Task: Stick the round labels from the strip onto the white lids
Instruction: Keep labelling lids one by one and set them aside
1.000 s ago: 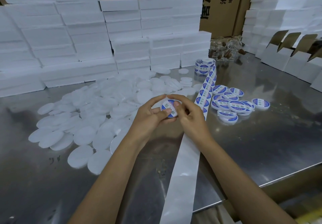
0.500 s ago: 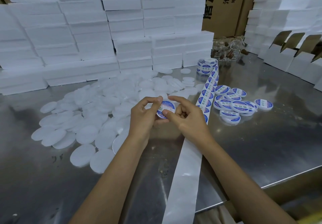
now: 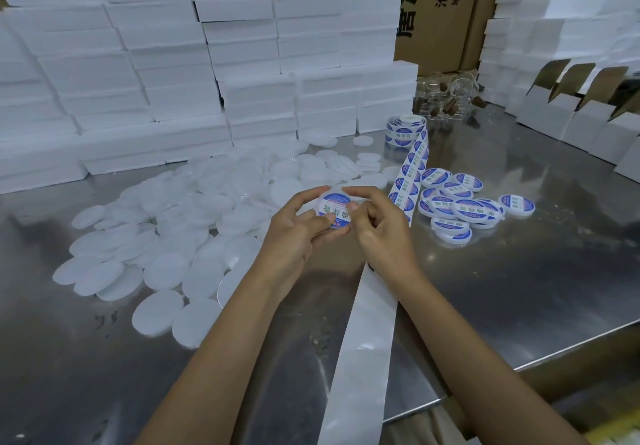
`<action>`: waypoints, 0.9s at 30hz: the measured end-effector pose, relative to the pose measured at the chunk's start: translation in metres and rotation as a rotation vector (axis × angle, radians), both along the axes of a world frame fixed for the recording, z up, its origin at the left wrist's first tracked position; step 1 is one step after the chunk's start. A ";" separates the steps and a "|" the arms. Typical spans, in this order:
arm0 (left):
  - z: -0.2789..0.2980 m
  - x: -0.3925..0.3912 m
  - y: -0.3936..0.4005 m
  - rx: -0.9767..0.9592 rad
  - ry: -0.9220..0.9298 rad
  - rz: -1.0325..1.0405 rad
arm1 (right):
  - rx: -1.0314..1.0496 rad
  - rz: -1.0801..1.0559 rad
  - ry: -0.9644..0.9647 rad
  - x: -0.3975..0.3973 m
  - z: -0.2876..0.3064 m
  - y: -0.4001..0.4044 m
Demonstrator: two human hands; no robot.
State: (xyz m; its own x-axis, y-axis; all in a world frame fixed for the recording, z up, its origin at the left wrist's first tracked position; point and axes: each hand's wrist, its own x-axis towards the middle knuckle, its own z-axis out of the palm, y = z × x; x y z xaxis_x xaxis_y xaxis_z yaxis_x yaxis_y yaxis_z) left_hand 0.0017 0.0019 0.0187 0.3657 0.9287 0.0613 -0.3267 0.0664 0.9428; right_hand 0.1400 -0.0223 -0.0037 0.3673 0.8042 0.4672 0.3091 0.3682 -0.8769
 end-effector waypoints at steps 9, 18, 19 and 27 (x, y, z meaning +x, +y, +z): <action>-0.008 0.004 0.001 -0.056 0.026 -0.018 | -0.047 -0.287 0.194 0.027 -0.002 0.008; -0.012 0.005 0.004 -0.073 0.101 0.004 | -0.164 -0.626 0.546 0.086 -0.005 0.002; -0.011 0.005 0.004 -0.076 0.104 0.004 | -0.176 -0.626 0.546 0.086 -0.005 0.002; -0.014 0.006 0.004 -0.090 0.155 0.026 | -0.176 -0.608 0.384 0.078 -0.003 0.001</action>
State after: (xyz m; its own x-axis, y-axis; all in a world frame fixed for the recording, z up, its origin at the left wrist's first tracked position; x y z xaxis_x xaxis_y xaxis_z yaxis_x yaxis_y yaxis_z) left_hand 0.0076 0.0063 0.0048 0.3397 0.9373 -0.0774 -0.1810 0.1459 0.9726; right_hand 0.2183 -0.0209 -0.0067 0.8836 0.4577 0.0989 0.0732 0.0736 -0.9946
